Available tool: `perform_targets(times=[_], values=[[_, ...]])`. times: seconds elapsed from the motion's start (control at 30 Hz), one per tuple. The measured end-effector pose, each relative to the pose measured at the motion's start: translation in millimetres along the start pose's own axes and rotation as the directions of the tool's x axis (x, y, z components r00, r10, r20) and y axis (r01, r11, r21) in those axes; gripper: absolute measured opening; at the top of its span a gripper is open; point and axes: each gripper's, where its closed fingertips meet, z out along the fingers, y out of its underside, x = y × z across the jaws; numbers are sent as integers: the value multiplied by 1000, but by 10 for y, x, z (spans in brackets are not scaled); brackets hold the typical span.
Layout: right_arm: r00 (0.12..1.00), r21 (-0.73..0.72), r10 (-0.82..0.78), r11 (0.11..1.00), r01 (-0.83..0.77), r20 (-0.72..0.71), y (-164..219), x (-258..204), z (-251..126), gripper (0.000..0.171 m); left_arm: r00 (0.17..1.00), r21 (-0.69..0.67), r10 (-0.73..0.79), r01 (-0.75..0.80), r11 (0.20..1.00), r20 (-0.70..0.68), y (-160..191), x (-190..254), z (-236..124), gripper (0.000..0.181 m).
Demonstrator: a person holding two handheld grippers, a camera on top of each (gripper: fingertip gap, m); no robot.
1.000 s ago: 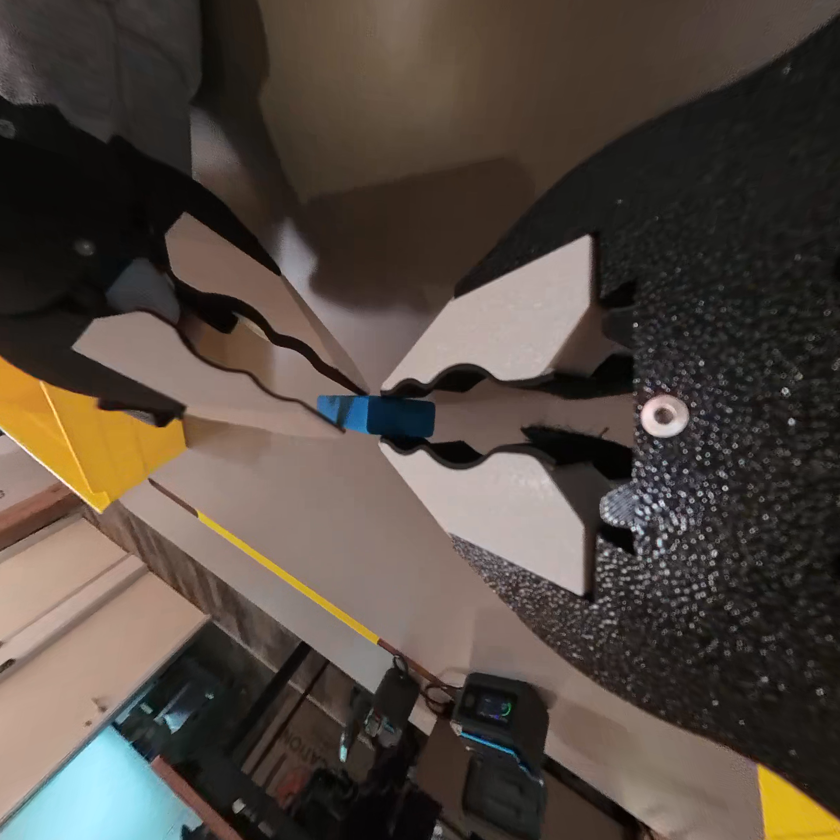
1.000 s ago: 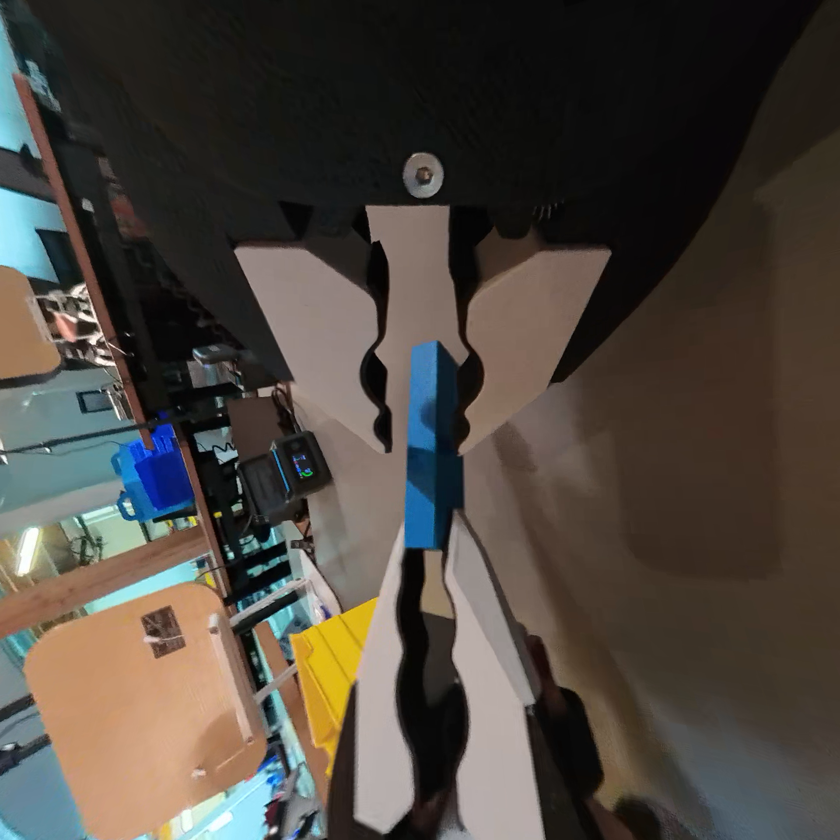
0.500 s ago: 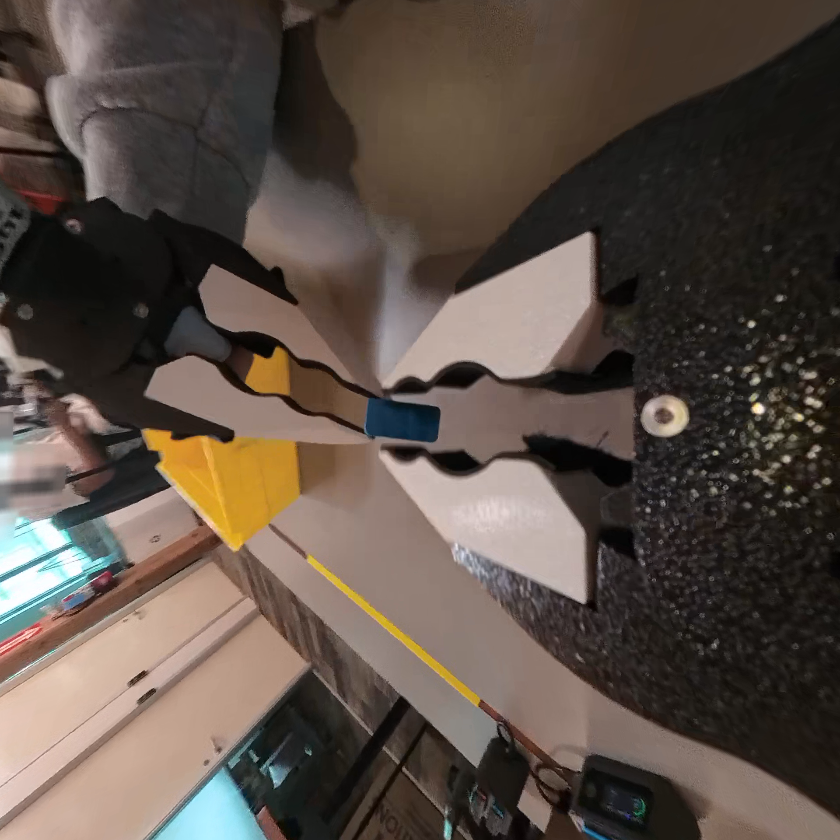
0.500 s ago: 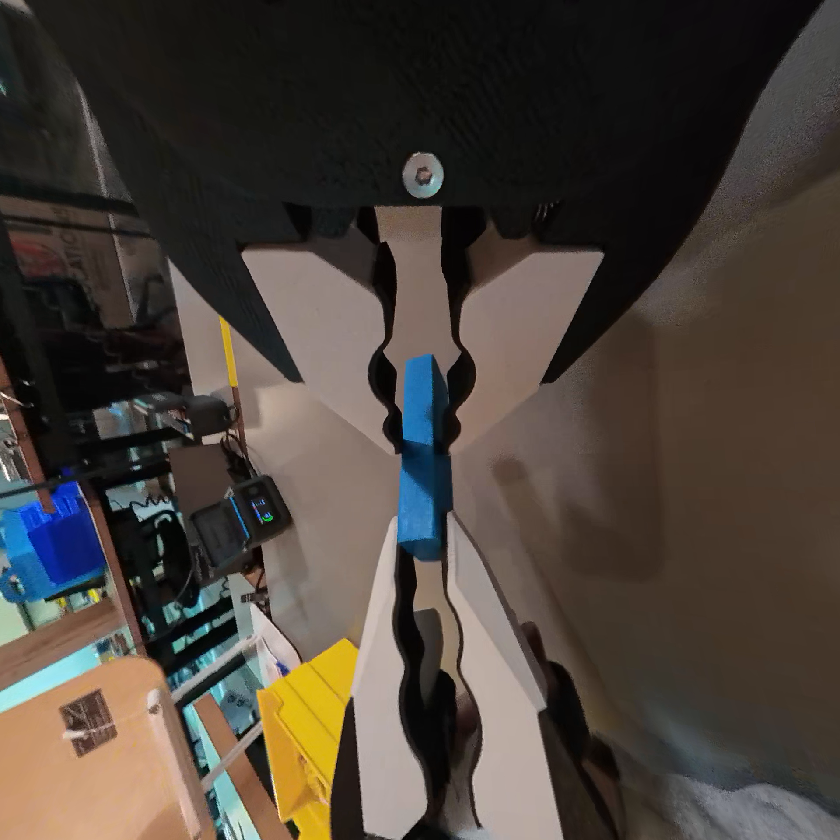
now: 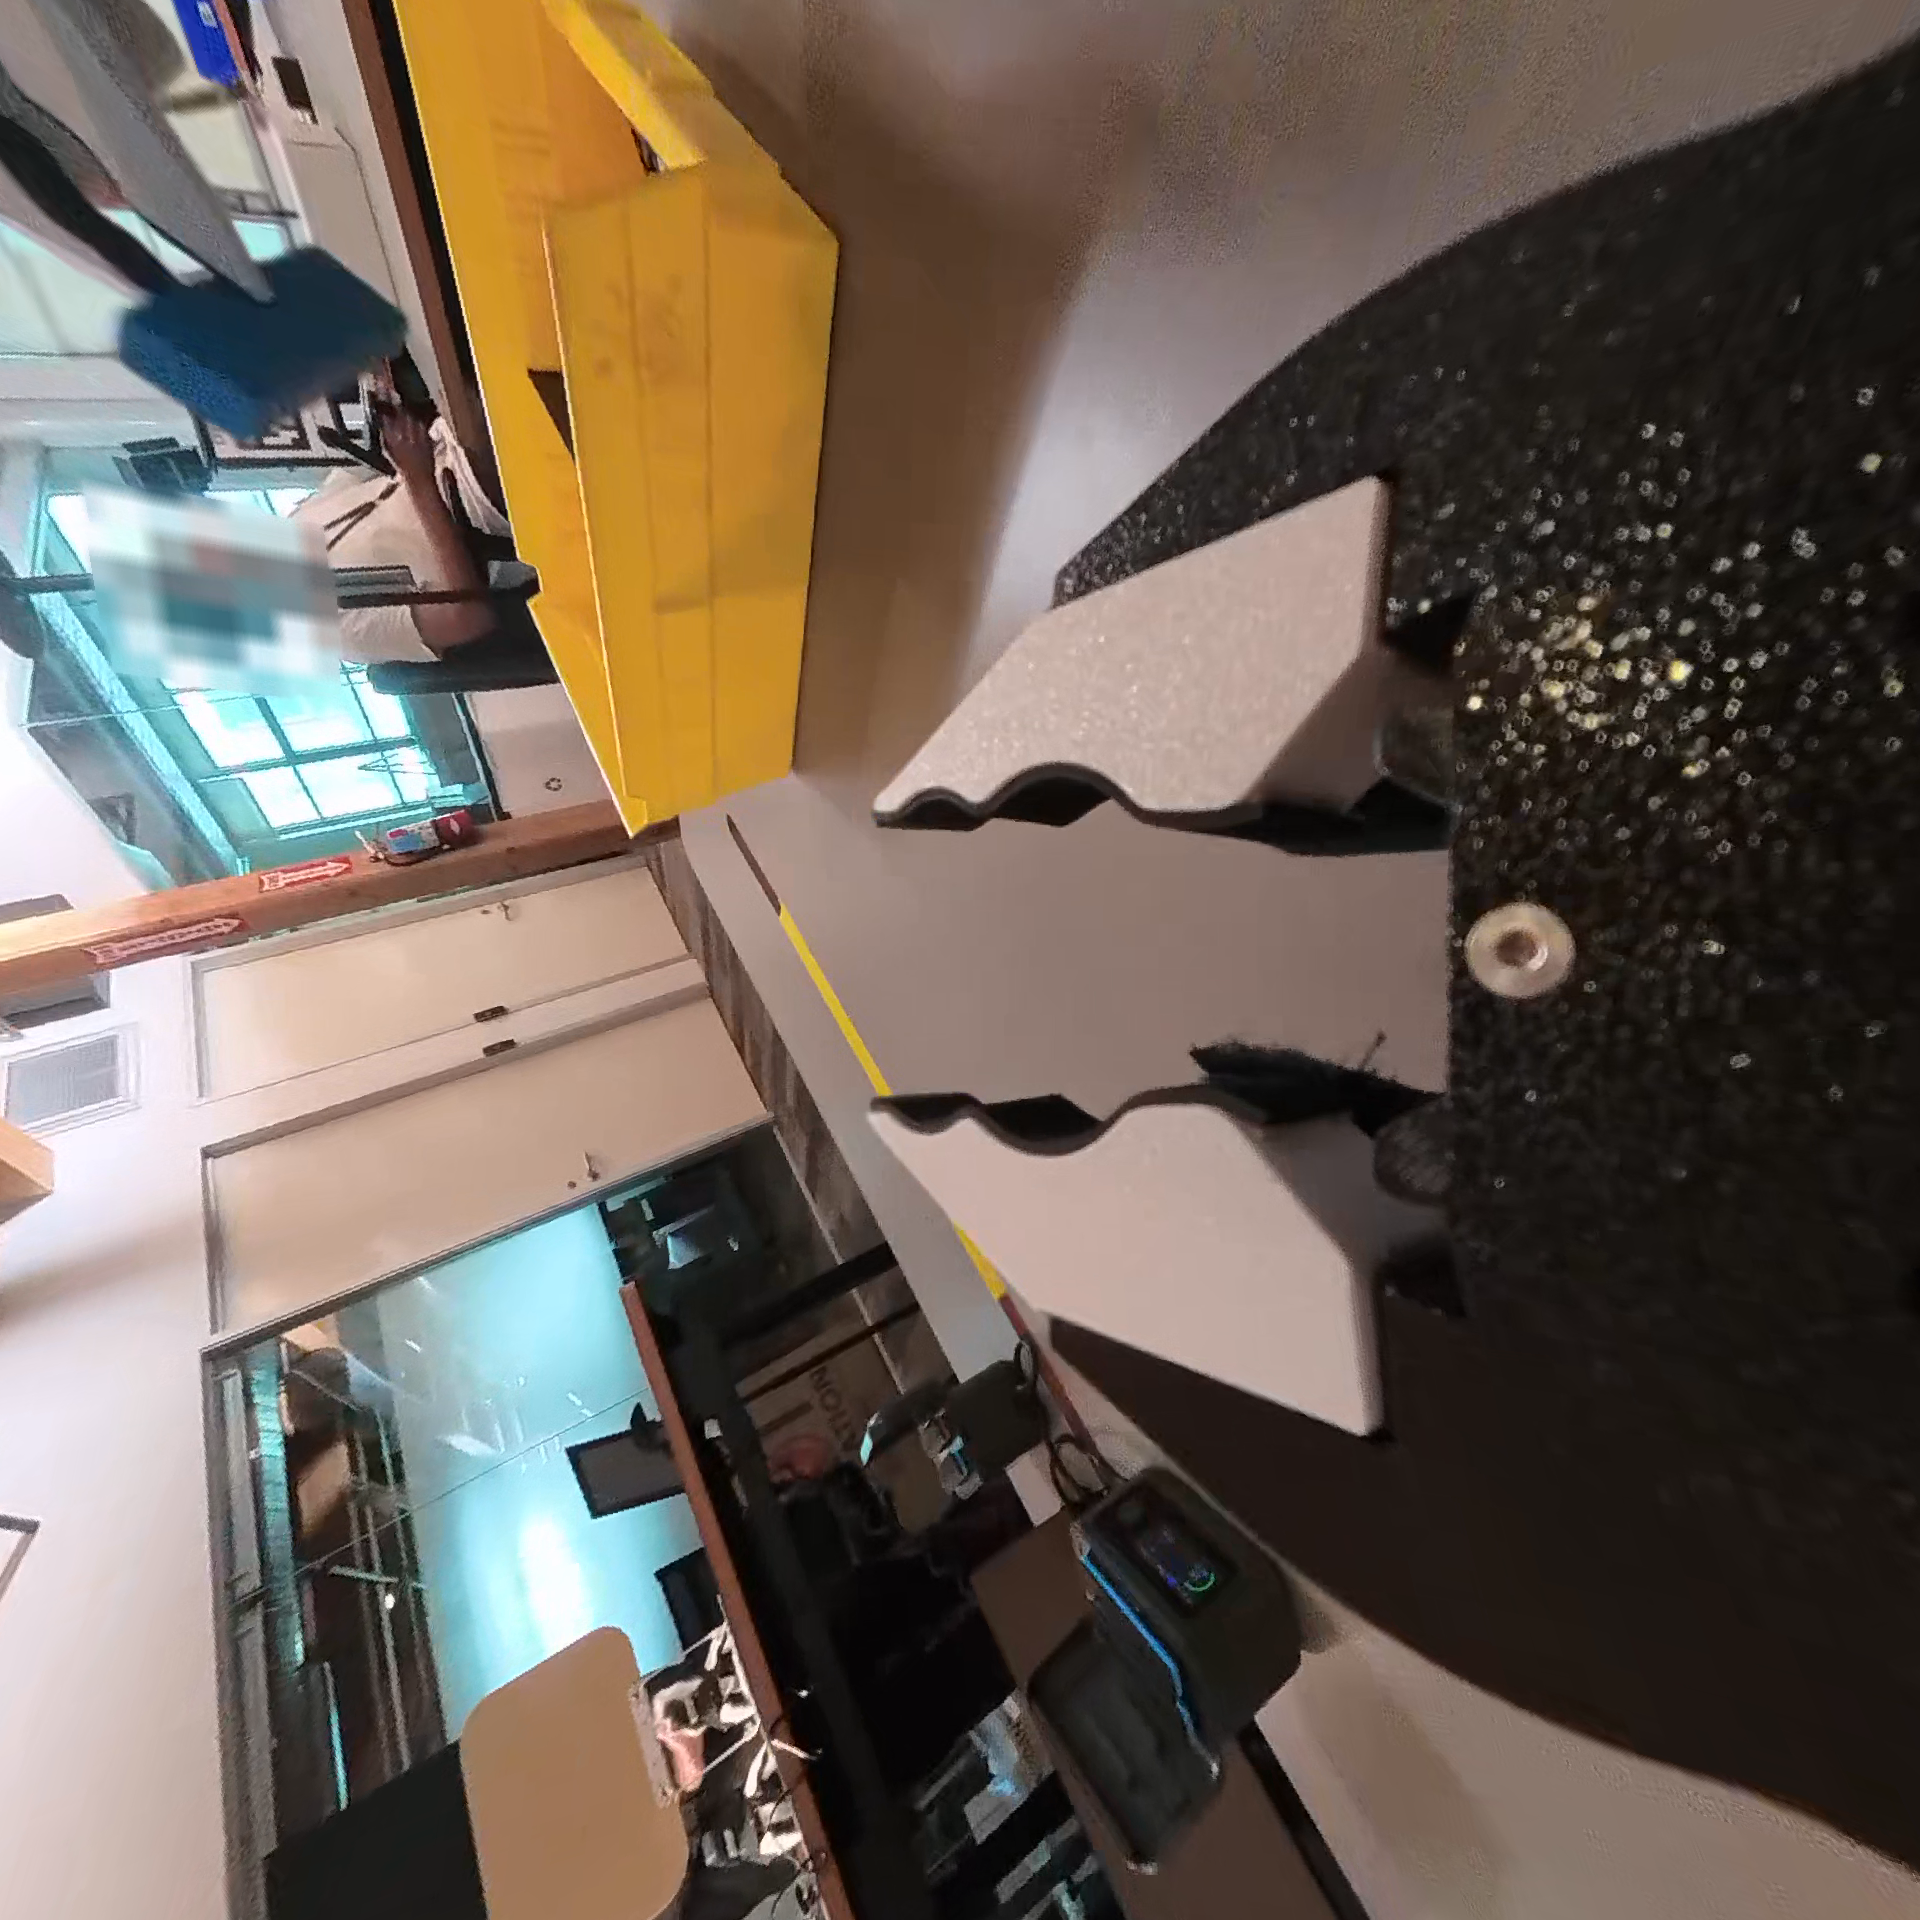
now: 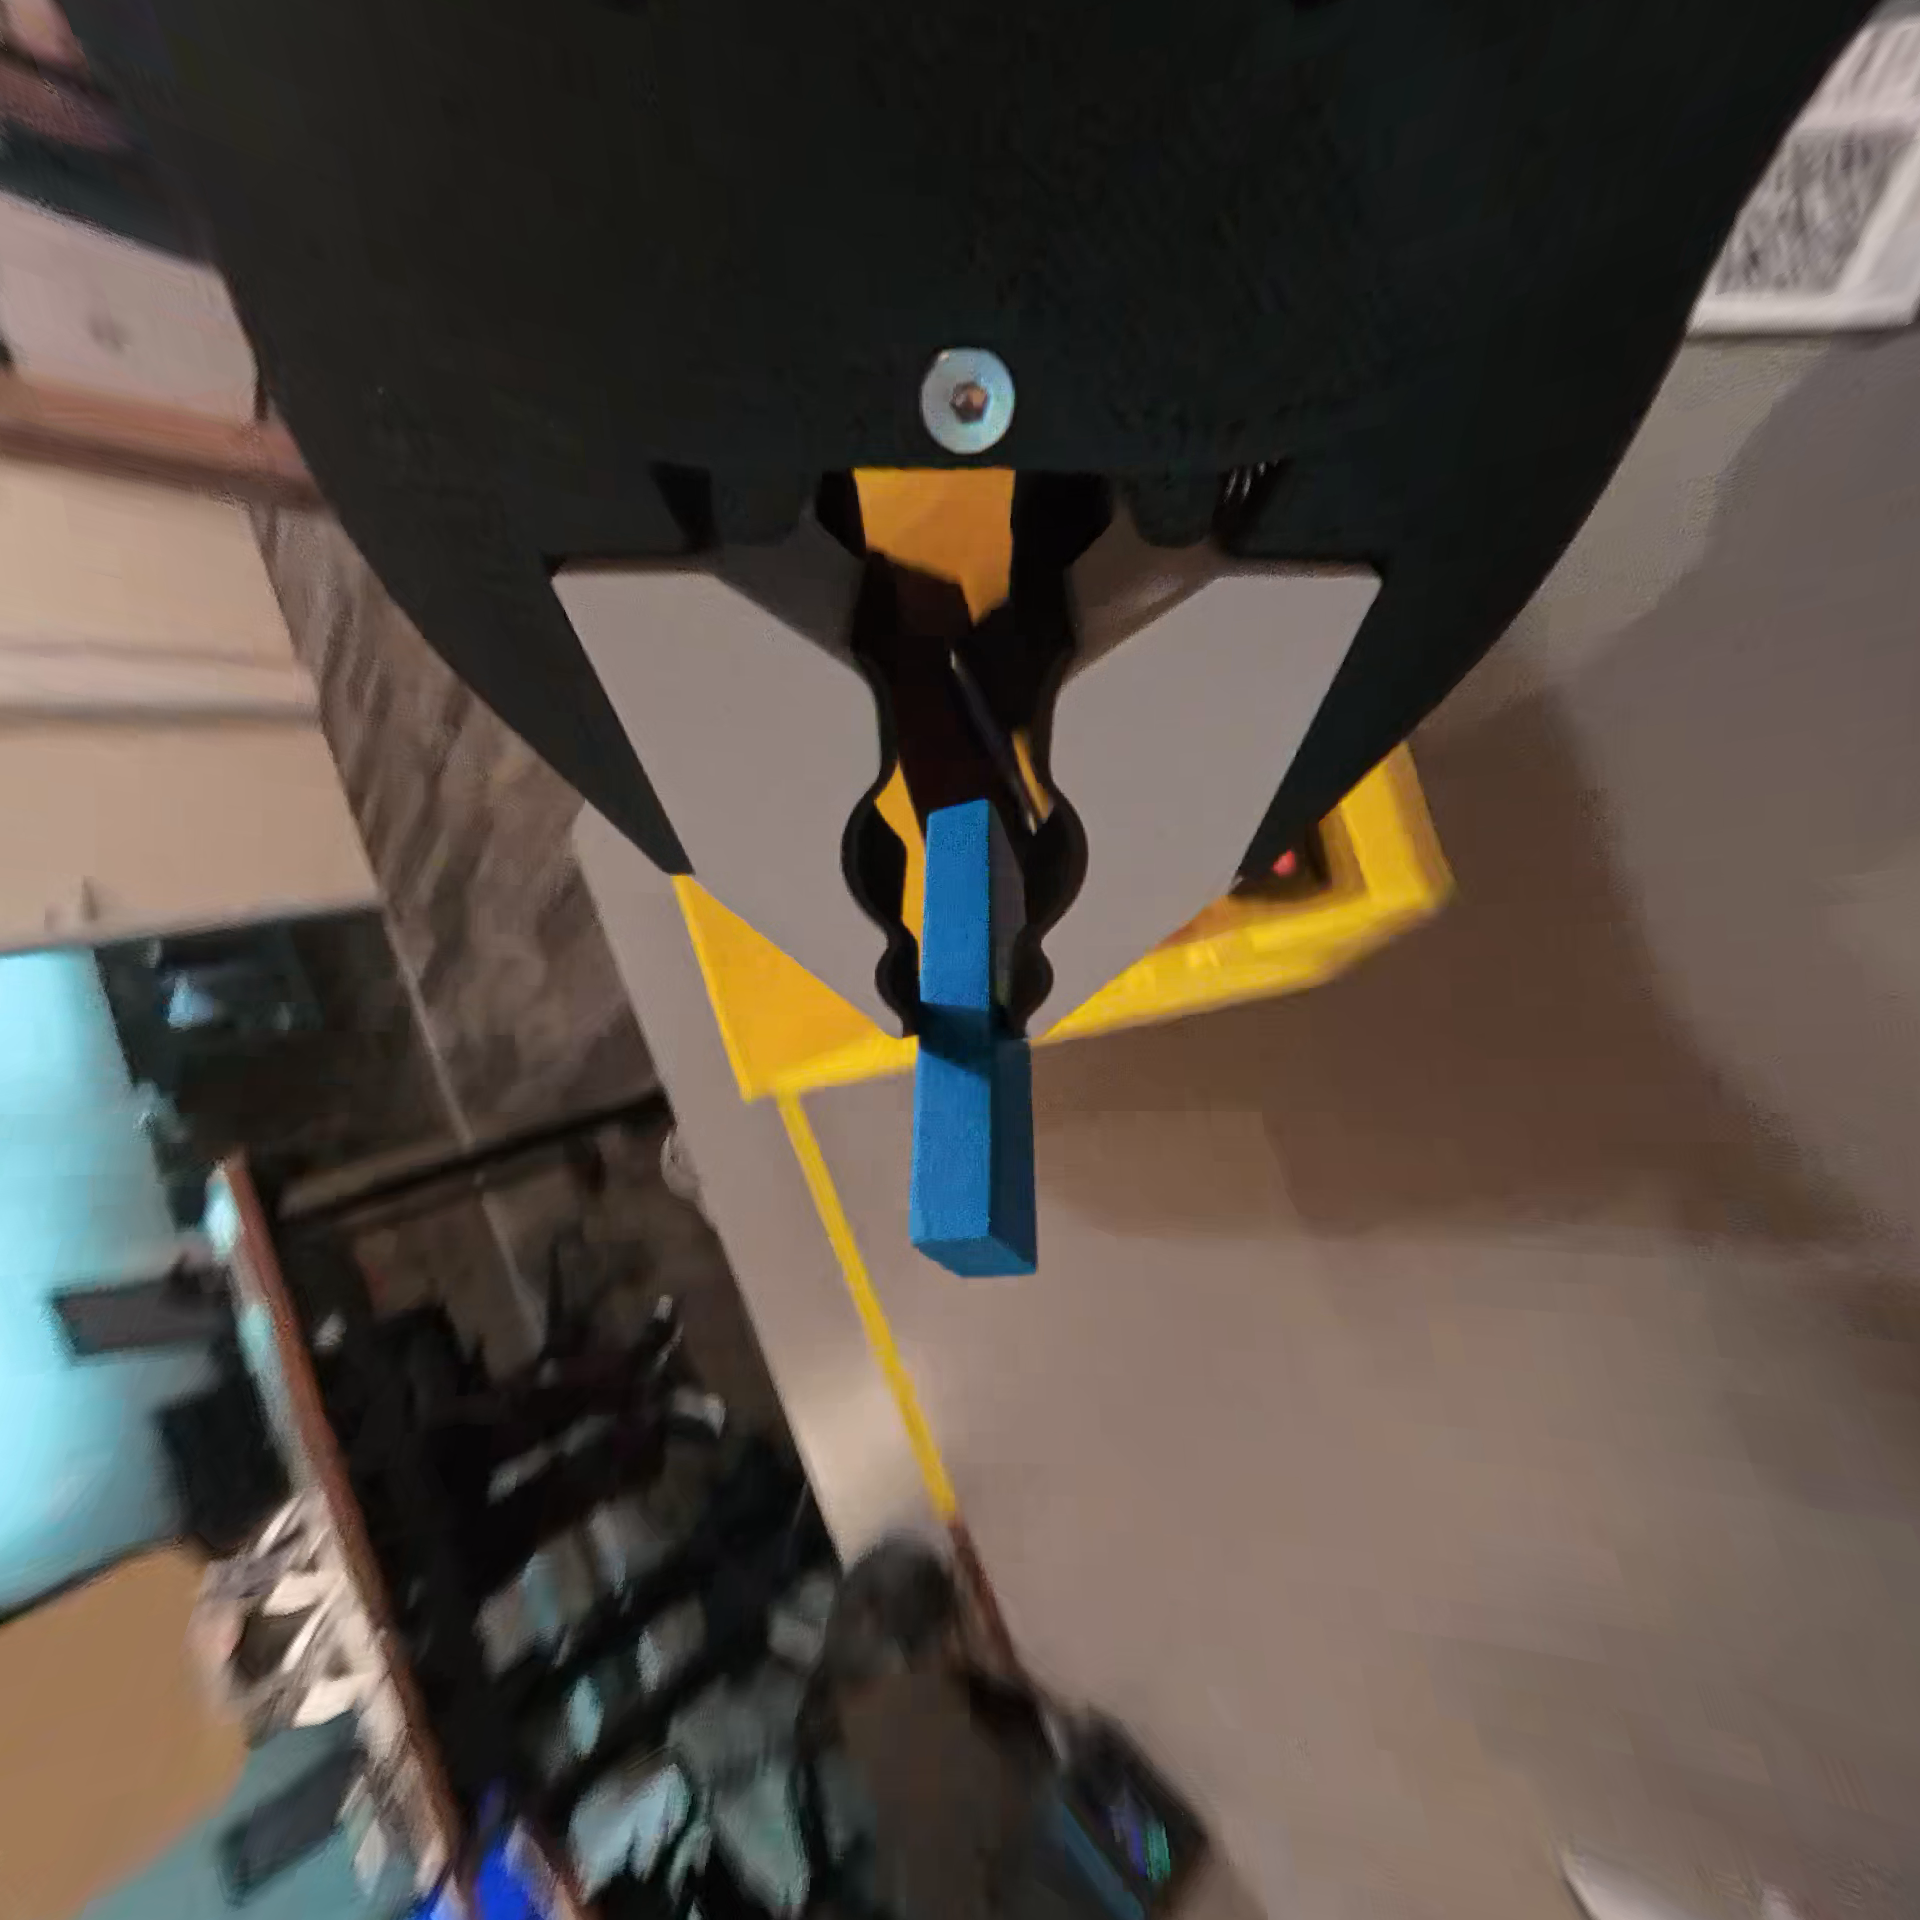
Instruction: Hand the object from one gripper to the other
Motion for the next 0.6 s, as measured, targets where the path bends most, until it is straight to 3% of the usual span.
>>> perform_targets(times=[0.17,0.37,0.6], values=[[984,-197,26,980,10,176,641,74,391,15,1000,-28,8,-7,1000,23,51,-41,9,43],[921,-315,-34,934,168,389,897,-87,737,15,1000,-33,-13,13,999,12,69,-42,11,37],[845,-371,-58,881,294,532,1191,-255,961,15,1000,-42,-15,15,999,-9,84,-8,18,32]])
